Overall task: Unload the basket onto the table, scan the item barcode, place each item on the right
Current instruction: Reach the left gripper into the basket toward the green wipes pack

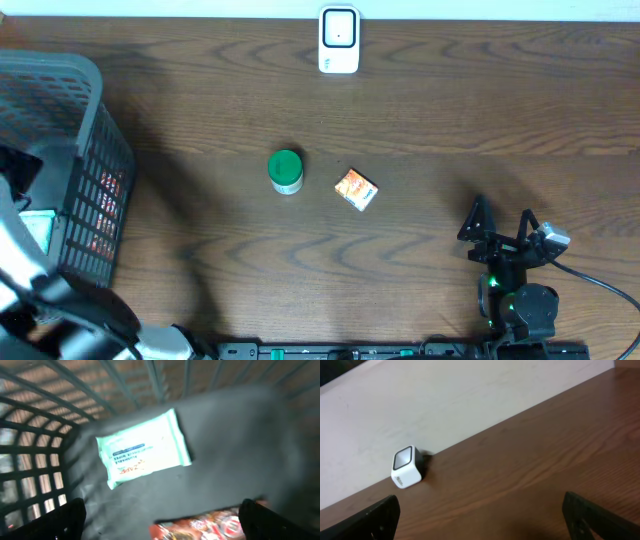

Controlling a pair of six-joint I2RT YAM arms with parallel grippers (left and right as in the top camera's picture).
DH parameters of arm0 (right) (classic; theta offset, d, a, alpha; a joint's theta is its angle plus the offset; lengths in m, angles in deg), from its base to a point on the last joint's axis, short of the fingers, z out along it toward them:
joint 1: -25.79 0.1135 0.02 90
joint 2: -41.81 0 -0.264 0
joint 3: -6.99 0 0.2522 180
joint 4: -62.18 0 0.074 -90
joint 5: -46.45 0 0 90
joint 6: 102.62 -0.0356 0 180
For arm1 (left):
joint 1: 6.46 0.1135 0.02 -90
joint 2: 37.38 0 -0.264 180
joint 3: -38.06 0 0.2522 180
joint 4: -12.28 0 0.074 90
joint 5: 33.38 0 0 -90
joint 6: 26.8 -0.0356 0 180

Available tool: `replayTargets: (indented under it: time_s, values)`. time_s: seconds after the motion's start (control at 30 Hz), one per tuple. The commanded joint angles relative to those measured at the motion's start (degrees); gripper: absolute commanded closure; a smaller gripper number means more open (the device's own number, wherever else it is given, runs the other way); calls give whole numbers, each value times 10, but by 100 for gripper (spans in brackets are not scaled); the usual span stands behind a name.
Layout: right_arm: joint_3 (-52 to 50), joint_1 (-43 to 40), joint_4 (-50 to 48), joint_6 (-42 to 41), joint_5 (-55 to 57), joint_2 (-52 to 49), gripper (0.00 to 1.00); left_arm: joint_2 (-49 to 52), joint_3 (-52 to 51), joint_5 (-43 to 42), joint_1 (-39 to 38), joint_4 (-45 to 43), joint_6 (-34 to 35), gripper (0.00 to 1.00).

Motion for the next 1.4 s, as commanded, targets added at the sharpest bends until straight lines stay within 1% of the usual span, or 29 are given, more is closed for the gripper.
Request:
replayTargets:
  time_s: [0.0,0.2,0.27,0.57,0.83,0.97,1.1,1.23,1.3,1.37]
  values:
    - [-1,3,1,-5,4,0,1,49,-2,25,2,0,-23,2]
    - [-1,3,1,-5,4,0,1,121,-2,30,2,-21,-68,2]
    - [-1,3,1,-5,4,0,1,138,-2,41,2,-24,-70,2]
    - [-1,3,1,-5,4,0,1,185,-2,42,0,-62,-70,2]
    - [-1,3,1,-5,4,0,1,230,-8,44,0,-60,-76,2]
    - [-1,3,1,-5,4,0,1,255,-8,83,0,-47,-76,2]
    - [-1,3,1,-5,4,0,1,262,-8,168,2,-21,-76,2]
    - [-1,3,1,-5,4,0,1,262,-9,178,12,10,-52,1]
    - [-1,3,1,-5,4,0,1,262,-11,178,14,21,-52,6]
    - [-1,3,1,-5,4,0,1,262,-14,178,15,30,-52,33]
